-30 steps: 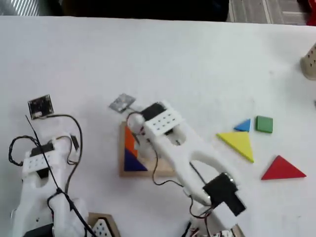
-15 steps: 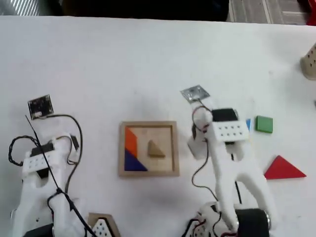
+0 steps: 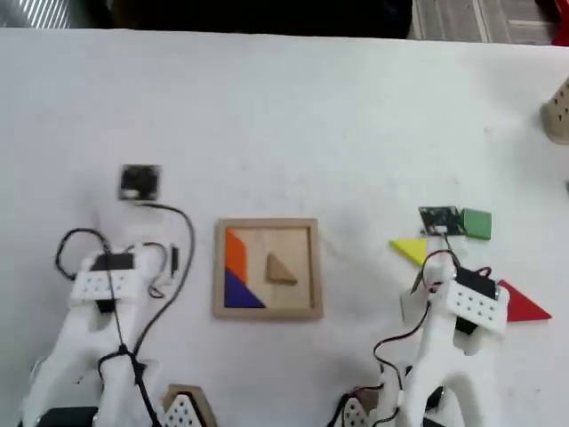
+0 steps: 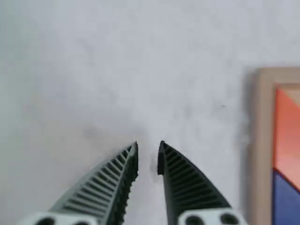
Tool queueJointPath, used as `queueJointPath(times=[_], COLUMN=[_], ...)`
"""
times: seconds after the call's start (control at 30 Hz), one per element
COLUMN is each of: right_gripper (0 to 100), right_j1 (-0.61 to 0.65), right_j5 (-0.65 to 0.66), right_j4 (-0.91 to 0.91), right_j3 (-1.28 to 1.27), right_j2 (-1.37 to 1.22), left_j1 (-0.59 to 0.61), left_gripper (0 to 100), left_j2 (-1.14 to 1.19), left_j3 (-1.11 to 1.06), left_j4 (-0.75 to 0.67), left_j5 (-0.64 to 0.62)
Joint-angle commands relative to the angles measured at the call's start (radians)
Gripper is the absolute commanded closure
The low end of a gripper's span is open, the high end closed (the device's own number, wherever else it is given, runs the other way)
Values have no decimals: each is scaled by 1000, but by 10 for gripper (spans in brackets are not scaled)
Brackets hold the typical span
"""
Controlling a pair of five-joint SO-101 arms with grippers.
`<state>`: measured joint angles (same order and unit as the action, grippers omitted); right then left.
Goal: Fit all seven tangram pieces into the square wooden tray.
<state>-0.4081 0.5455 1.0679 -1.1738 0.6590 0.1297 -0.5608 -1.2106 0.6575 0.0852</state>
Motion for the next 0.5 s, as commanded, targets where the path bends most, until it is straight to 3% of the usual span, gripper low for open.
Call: queueJointPath(times=[0.0, 0.13, 0.27, 0.47], right_gripper=[981, 981, 981, 981], right_j1=[-79, -136, -133, -124], right_j5=[54, 91, 91, 91], right_j4=[-12, -12, -33, -38], right_j3=[-12, -20, -35, -38], right_j2=[16, 16, 21, 22], left_j1=[-231, -433, -690, -943], left_gripper=[963, 977, 976, 976], left_j2=[-33, -24, -22, -22], left_j3=[167, 304, 342, 212], left_j4=[49, 129, 201, 123], left_j5=[5, -92, -49, 37])
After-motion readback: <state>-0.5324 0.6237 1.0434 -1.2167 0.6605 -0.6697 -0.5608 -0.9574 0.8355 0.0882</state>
